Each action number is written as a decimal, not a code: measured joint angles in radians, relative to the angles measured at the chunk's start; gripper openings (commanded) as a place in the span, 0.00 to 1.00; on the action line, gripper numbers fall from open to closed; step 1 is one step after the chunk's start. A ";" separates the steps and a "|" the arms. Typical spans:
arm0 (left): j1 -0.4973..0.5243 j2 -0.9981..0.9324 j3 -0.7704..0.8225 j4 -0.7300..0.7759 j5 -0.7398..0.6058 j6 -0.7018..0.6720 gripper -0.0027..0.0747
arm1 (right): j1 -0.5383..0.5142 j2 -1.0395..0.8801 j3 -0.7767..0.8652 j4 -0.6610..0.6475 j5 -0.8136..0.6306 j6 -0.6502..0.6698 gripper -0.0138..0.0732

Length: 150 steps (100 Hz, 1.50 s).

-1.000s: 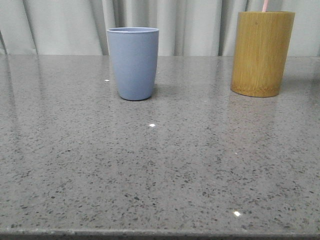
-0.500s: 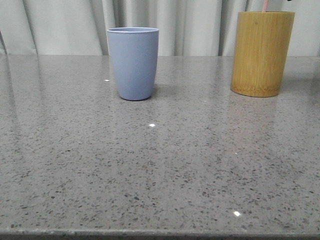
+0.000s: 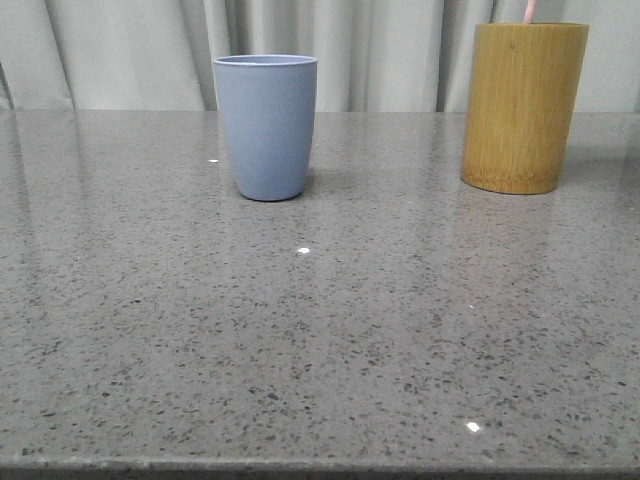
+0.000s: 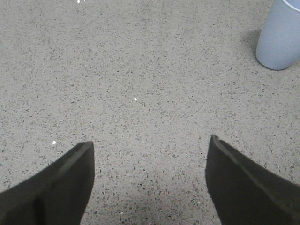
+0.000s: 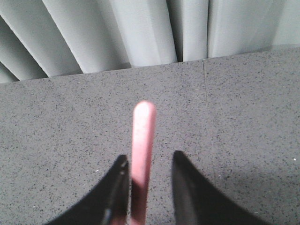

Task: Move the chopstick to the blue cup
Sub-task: 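Carry the pink stick over the blue cup and lower it in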

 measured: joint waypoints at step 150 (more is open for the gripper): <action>0.000 0.000 0.000 0.000 0.000 0.000 0.66 | 0.204 -0.069 -0.450 0.051 0.163 -0.059 0.08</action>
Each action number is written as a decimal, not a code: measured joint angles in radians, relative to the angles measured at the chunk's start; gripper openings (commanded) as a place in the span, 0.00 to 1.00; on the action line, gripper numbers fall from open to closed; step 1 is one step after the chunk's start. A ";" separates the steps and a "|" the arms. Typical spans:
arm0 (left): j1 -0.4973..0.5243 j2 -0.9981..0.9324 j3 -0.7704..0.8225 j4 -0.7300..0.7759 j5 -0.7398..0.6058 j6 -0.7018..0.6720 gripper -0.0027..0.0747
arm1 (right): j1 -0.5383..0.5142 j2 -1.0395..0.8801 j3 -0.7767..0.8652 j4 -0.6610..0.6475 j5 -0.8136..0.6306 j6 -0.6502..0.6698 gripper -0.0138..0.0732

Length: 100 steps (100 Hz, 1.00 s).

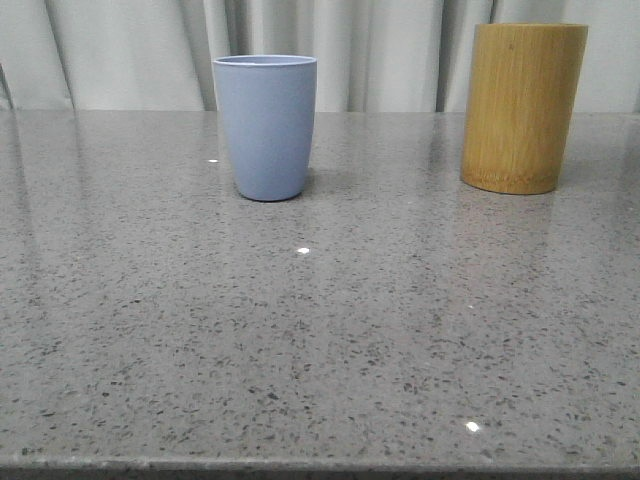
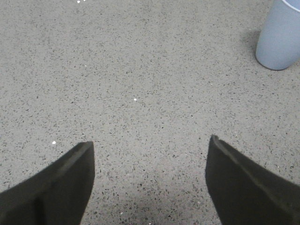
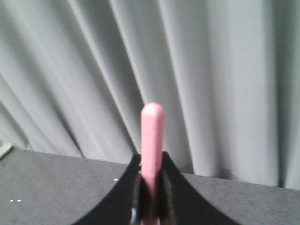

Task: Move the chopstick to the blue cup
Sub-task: 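Carry the pink stick over the blue cup and lower it in, then open the right gripper to release the stick into the cup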

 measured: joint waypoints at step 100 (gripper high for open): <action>0.000 0.000 0.000 0.000 0.000 0.000 0.66 | 0.239 0.318 0.005 -0.012 -0.105 -0.066 0.09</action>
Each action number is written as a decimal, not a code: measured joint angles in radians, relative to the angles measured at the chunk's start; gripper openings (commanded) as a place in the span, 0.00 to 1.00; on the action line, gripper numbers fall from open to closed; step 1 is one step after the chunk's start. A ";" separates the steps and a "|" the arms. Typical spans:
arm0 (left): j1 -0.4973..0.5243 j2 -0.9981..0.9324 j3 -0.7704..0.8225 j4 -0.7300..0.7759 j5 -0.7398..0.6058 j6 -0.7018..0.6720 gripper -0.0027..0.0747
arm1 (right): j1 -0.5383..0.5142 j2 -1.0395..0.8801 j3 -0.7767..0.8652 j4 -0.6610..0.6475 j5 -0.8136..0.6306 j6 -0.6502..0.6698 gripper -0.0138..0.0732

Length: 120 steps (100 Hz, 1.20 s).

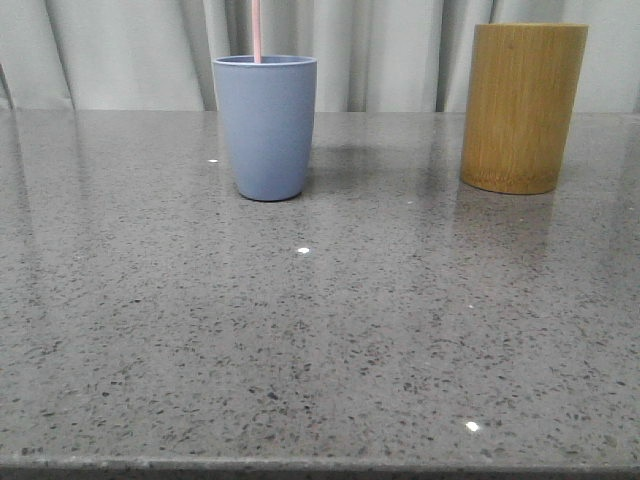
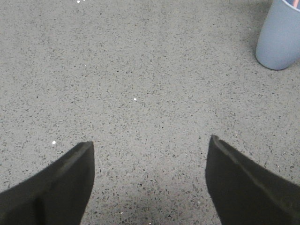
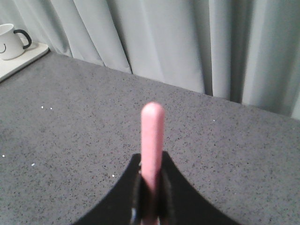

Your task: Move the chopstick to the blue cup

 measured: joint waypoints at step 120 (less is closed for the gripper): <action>0.000 0.000 0.000 0.000 0.000 0.000 0.66 | -0.189 -0.295 0.034 -0.180 0.410 -0.012 0.64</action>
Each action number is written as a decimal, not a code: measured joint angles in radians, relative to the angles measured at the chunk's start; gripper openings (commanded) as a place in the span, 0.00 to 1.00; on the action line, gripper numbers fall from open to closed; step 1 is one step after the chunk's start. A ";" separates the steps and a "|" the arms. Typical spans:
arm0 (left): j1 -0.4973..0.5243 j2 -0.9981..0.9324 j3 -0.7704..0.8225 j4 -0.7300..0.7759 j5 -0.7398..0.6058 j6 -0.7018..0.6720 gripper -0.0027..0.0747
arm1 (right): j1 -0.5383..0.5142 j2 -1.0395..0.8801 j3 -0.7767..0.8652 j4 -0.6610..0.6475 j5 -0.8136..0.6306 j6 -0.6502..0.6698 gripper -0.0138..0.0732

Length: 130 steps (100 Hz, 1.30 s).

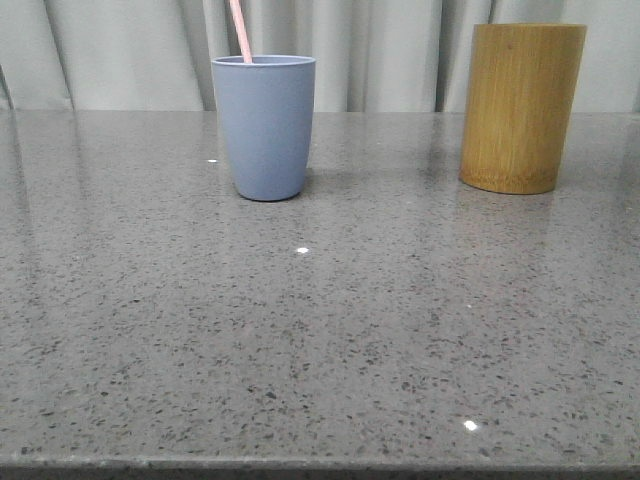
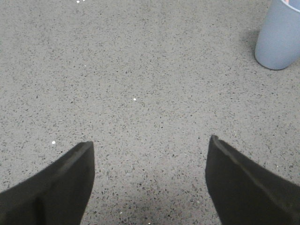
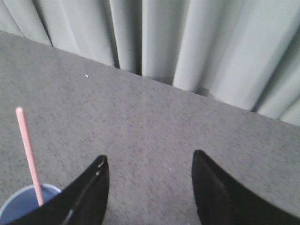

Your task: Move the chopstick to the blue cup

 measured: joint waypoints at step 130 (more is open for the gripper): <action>0.000 0.000 0.000 0.000 -0.001 0.000 0.66 | -0.079 -1.251 1.164 -0.237 -0.054 0.200 0.64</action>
